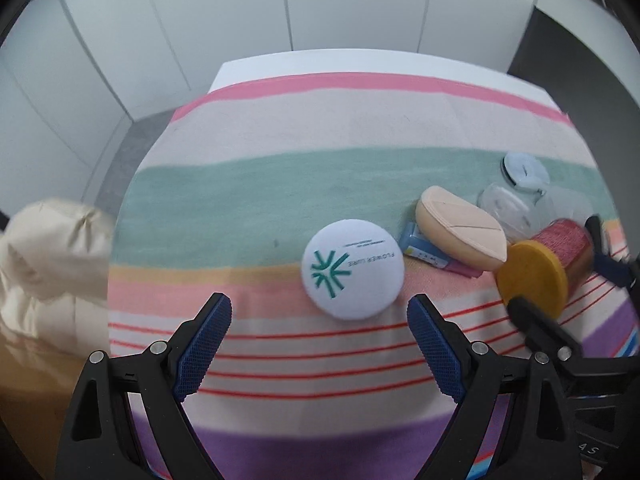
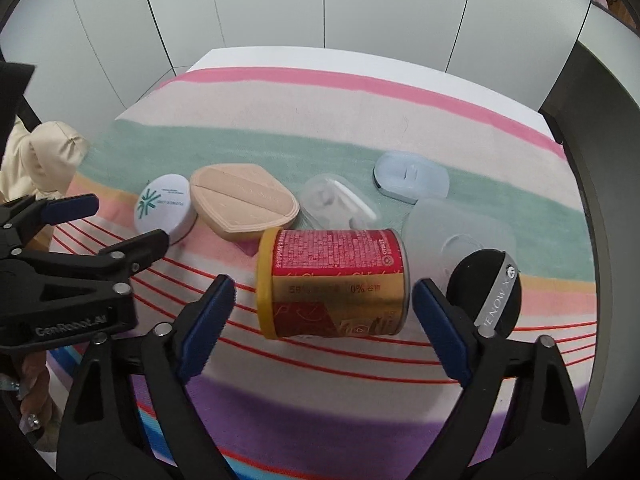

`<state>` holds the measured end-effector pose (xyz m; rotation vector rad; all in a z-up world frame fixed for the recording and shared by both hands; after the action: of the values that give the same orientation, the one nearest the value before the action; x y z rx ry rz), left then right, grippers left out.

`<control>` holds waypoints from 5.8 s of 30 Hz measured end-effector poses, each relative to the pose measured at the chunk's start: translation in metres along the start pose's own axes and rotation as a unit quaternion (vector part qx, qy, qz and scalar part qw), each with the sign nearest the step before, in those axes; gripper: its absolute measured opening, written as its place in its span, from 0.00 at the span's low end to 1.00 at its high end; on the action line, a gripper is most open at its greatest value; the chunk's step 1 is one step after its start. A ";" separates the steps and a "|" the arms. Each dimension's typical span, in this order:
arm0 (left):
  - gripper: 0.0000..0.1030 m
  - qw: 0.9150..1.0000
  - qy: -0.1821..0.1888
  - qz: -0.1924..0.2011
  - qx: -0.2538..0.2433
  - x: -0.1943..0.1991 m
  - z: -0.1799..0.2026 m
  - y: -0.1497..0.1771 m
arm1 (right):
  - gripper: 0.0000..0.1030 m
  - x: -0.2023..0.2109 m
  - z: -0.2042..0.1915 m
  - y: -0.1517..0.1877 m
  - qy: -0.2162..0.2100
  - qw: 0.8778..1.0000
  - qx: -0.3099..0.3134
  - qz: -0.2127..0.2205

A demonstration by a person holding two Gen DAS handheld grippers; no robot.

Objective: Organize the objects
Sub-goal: 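Grasp the red-gold can with the right tool while the left tool grasps the white round jar, then lift the can and jar with both tools toward the cardboard box, then carry the can with the right tool while the left tool carries the jar over the box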

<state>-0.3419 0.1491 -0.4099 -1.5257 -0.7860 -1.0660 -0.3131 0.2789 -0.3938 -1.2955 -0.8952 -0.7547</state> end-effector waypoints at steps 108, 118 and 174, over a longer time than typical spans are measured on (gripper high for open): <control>0.57 0.993 0.000 0.114 0.009 0.366 -0.002 0.114 | 0.62 0.345 0.010 0.073 -0.008 0.994 -0.050 0.094; 0.57 0.994 -0.004 0.100 0.037 0.366 -0.033 0.149 | 0.62 0.361 0.008 0.116 -0.002 0.996 -0.054 0.077; 0.57 0.960 -0.136 0.074 0.235 0.379 -0.267 0.271 | 0.62 0.343 -0.327 0.092 -0.159 0.958 0.225 0.074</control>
<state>-0.0127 -0.1907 -0.1561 -1.3034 -1.0139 -0.5120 -0.0293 -0.0257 -0.1488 -1.0714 -1.1366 -0.2011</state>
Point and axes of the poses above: each gripper's, at about its wrist camera, not at the fingertips, and x roughly against the way its jaws point, z to its right, y to its underside, the point moved 7 cm from there along -x, roughly the way its jaws point, and after that the axes turned 2 degrees about y, right-handed, at the moved point
